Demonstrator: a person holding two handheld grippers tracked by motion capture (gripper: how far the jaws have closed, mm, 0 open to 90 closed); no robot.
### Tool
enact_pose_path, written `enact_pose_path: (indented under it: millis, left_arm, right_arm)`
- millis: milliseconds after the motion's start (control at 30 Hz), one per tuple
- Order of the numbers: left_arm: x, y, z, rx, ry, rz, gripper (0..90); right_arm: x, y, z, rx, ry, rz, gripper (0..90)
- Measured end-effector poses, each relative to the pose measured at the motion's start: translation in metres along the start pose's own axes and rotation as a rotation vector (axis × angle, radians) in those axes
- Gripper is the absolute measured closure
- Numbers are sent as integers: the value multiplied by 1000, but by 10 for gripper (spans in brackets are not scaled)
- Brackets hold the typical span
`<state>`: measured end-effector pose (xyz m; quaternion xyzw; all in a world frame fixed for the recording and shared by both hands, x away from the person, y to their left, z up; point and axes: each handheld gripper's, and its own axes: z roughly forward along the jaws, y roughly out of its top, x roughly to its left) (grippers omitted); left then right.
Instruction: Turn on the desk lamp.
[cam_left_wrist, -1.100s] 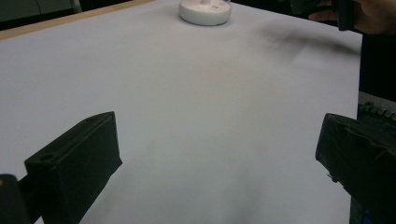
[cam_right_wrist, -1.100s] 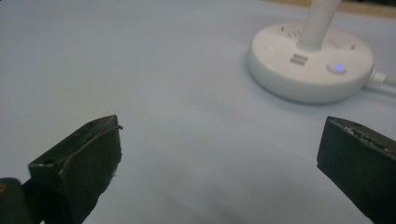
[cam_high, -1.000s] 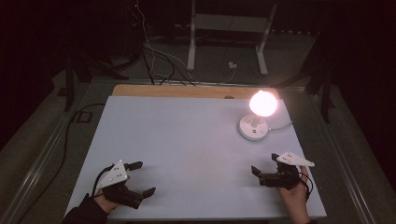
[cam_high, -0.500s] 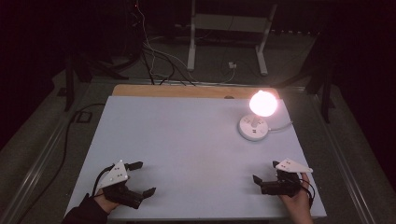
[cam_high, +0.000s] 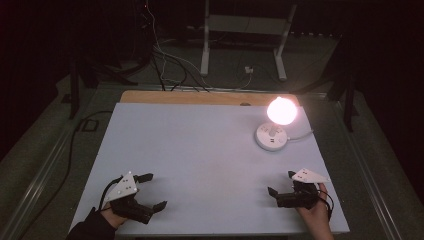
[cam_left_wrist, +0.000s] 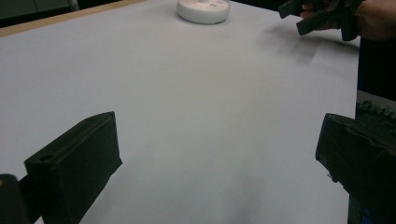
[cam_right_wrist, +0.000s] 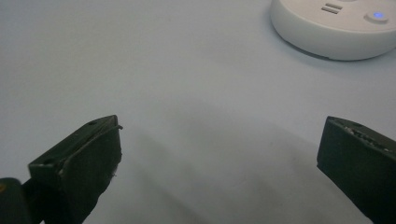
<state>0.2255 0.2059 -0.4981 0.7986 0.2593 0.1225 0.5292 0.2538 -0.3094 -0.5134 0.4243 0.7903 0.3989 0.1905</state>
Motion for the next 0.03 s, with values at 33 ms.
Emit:
enact_pose_path:
  millis: [33]
  left_arm:
    - [0,0,0,-5,-1,-2,3]
  right_arm:
    - [0,0,0,2,-2,0,0]
